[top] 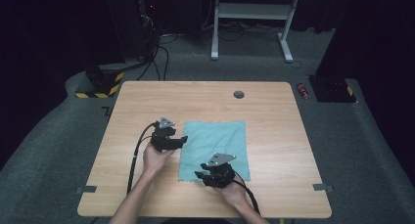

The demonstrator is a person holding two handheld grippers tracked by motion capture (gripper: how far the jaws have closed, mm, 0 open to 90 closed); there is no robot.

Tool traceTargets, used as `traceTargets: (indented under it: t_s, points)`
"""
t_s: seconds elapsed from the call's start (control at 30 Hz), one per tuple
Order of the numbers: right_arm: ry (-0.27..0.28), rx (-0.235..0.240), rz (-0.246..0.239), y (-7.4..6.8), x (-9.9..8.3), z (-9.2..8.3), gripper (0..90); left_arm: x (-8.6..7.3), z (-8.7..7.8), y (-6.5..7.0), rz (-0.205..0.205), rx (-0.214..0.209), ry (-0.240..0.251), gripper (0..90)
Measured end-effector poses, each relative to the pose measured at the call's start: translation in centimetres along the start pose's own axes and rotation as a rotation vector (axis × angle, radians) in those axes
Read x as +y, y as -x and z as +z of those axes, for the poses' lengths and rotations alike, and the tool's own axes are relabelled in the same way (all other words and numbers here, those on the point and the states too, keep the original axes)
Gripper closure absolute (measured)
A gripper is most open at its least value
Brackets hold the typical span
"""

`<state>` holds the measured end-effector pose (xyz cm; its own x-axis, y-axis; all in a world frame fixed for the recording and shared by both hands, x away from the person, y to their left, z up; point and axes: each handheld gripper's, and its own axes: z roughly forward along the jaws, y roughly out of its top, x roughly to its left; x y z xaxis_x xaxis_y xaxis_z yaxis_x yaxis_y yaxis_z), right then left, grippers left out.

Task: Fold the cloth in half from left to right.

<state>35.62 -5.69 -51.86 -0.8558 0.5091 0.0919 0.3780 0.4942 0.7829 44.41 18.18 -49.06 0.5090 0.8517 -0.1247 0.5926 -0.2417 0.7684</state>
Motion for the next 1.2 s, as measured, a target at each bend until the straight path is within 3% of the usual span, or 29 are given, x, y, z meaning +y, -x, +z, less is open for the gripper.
traceTargets:
  t_s: [0.1,0.23,0.3,0.37,0.53,0.7,0.87,1.03,1.2]
  points:
    - [0.005,0.01,-0.011,-0.3,0.3,0.4,61.0,0.0,0.5,-0.6,-0.041,-0.012,0.013,38.1]
    - [-0.002,0.027,-0.022,-0.9,0.5,1.1,62.0,0.6,1.5,-1.1,-0.028,0.006,-0.032,38.2]
    - [-0.005,0.029,-0.02,-1.1,0.6,1.3,62.5,0.9,1.7,-1.3,-0.038,0.017,0.0,40.1]
    - [-0.005,0.031,-0.017,-1.3,0.7,1.5,62.9,1.5,2.3,-1.7,-0.051,0.011,-0.027,39.0]
    - [-0.003,0.041,-0.019,-1.7,1.0,1.8,63.8,2.6,3.6,-2.0,-0.049,0.038,-0.028,39.7]
    - [0.006,0.035,-0.037,-2.4,1.4,2.0,64.2,3.5,5.6,-2.7,-0.072,0.074,-0.075,39.7]
    - [0.012,0.043,-0.047,-3.1,1.8,2.4,64.7,4.0,6.9,-2.9,-0.058,0.099,-0.103,40.3]
    - [-0.005,0.056,-0.056,-3.7,1.9,3.3,65.4,4.2,7.3,-2.9,-0.049,0.112,-0.101,40.6]
    - [-0.026,0.065,-0.074,-4.2,2.0,4.0,66.4,4.3,7.5,-3.0,-0.065,0.12,-0.094,41.4]
